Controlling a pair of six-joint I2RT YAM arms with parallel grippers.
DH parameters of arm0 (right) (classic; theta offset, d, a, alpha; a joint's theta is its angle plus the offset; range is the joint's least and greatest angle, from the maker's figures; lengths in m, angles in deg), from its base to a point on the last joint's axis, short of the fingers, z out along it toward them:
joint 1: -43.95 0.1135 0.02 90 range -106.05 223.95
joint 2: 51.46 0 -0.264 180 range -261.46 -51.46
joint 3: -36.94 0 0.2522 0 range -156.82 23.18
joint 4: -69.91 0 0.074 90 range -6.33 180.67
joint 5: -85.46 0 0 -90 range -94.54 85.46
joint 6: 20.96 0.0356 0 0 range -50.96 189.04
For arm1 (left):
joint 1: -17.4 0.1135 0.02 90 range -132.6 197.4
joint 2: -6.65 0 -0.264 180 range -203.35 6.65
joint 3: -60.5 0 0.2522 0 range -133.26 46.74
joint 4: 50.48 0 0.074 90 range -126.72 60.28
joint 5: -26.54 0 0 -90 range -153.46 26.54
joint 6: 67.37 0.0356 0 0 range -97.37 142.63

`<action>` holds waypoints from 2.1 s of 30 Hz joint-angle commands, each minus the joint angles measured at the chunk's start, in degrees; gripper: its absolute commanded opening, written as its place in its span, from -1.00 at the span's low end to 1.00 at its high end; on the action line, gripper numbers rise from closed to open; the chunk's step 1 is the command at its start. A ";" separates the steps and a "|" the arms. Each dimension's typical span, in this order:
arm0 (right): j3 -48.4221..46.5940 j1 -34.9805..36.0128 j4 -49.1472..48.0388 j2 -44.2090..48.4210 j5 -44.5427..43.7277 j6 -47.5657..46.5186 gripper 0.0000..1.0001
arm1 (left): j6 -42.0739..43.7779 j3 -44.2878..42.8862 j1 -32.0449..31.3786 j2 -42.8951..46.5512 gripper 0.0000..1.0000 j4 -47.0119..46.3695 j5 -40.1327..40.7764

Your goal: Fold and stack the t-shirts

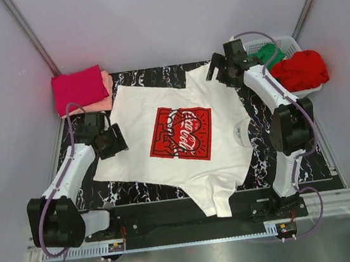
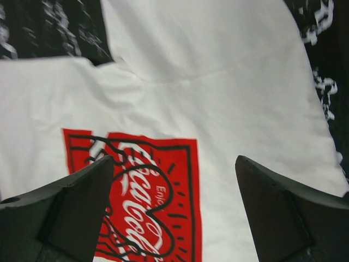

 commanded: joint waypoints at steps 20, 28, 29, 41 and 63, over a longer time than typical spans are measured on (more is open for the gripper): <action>-25.51 -5.43 21.58 -35.37 -1.51 -5.88 0.80 | -10.06 6.69 -0.26 -21.34 0.09 -13.84 -8.02; -49.43 -8.07 24.24 -49.37 2.60 -6.05 0.72 | -15.16 14.86 -4.65 -15.91 0.06 -16.74 -15.22; -50.22 -8.16 23.00 -50.16 4.53 -6.23 0.73 | -16.29 17.05 -5.01 -14.85 0.06 -16.92 -15.93; -48.05 -8.25 12.71 -45.27 5.26 -5.79 0.92 | -12.45 11.72 -5.45 -5.35 0.07 -7.18 -5.14; 24.19 3.51 11.13 28.56 -1.88 3.86 0.99 | -26.40 15.48 -8.70 15.05 0.21 5.04 7.43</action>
